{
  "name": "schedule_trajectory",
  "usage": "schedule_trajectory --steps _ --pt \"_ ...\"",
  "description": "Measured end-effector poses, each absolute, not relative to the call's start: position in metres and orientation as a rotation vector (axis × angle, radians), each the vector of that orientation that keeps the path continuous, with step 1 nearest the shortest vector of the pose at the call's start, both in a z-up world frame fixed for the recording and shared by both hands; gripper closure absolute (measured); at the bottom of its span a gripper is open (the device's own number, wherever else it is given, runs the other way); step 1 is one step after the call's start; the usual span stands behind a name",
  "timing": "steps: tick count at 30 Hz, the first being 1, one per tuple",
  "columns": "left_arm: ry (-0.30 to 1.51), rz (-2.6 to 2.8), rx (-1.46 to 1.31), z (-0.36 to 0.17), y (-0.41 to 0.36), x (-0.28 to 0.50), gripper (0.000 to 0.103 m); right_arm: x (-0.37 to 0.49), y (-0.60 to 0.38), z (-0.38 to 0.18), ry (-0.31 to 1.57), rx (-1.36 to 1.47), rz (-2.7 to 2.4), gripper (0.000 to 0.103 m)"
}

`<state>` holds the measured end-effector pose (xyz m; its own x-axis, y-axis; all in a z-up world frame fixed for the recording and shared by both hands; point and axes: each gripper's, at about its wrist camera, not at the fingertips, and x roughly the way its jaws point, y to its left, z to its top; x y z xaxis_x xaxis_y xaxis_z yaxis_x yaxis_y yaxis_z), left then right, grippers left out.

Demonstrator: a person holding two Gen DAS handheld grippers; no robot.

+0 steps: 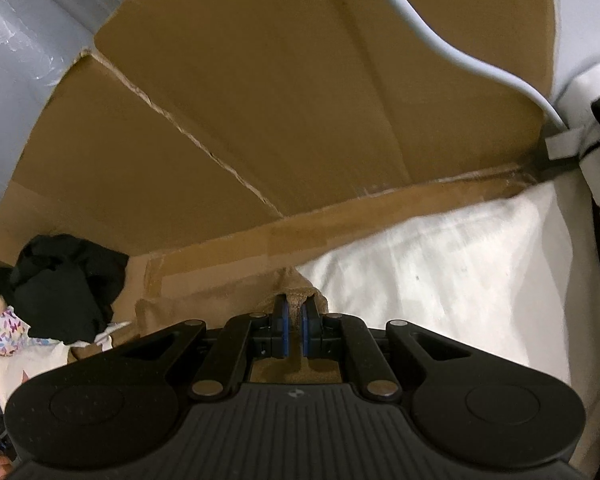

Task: Fold clothes
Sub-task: 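Lift the hem with both tools and fold it over toward the collar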

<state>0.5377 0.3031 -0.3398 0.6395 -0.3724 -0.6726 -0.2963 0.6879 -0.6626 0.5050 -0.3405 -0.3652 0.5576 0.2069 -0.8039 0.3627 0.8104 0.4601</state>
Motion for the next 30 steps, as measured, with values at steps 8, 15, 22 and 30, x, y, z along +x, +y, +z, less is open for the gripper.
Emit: schedule_trajectory --steps 8,15,22,30 --pt "0.930 -0.059 -0.857 -0.360 0.299 0.552 0.097 0.522 -0.338 -0.387 0.997 0.648 -0.097 0.096" --pt "0.907 -0.061 -0.748 -0.346 0.312 0.542 0.083 0.515 -0.345 -0.377 0.937 0.654 -0.040 0.092" --pt "0.944 -0.086 -0.629 -0.339 0.310 0.532 0.082 0.503 -0.352 -0.370 0.900 0.665 0.022 0.080" --pt "1.028 -0.129 -0.479 -0.347 0.289 0.532 0.076 0.485 -0.364 -0.365 0.845 0.657 0.038 0.049"
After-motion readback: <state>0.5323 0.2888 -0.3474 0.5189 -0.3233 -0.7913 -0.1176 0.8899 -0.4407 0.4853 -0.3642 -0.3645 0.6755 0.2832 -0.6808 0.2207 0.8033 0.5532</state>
